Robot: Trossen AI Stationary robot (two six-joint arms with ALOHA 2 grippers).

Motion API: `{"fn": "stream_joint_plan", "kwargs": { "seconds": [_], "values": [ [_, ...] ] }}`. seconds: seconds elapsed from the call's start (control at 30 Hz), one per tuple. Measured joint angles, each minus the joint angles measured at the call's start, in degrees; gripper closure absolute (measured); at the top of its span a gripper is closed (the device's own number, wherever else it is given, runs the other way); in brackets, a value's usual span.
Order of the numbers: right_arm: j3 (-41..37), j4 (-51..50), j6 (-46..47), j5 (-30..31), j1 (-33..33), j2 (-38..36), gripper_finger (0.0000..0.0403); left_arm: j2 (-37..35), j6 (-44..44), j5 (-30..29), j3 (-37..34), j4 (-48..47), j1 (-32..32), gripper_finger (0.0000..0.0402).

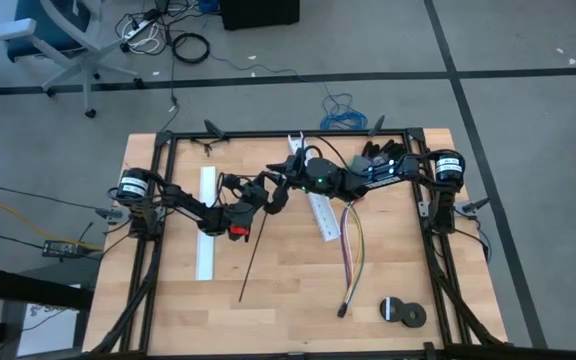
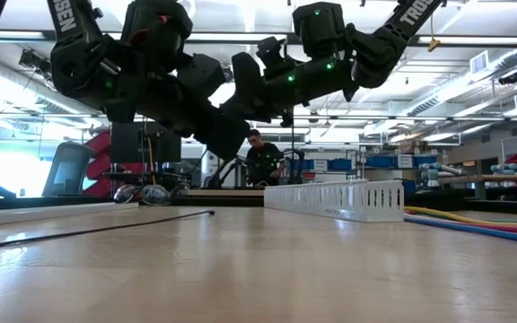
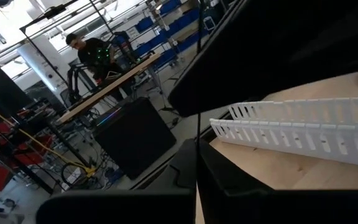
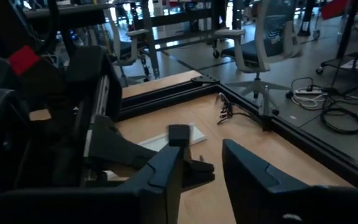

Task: Ziptie cables
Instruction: Prepare the black zip tie

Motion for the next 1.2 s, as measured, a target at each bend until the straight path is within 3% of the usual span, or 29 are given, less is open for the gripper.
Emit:
{"fn": "stream_joint_plan", "kwargs": {
  "seconds": [0.2,0.7,0.9,1.1,1.2],
  "values": [
    [0.0,-1.0,-1.9,0.1,0.0,0.0,0.0392,0.0,0.0,0.1,0.0,-0.3,0.0,0.0396],
    [0.0,-7.1,0.9,1.3,-0.7,-0.1,0.0402,0.0,0.0,1.8,-0.1,-2.0,-1.6,0.0394],
    [-0.1,-10.1,1.9,0.9,-0.8,0.1,0.0403,0.0,-1.3,5.6,0.0,-7.8,-2.8,0.0341],
    [-0.1,-15.3,4.1,0.3,-0.8,0.0,0.0403,-1.1,-12.2,9.0,0.0,-16.7,-3.8,0.0277],
    [-0.1,-18.3,4.7,0.8,-0.8,0.0,0.0403,-4.6,-19.2,15.1,0.7,-27.2,-3.8,0.0269]
  ]
}}
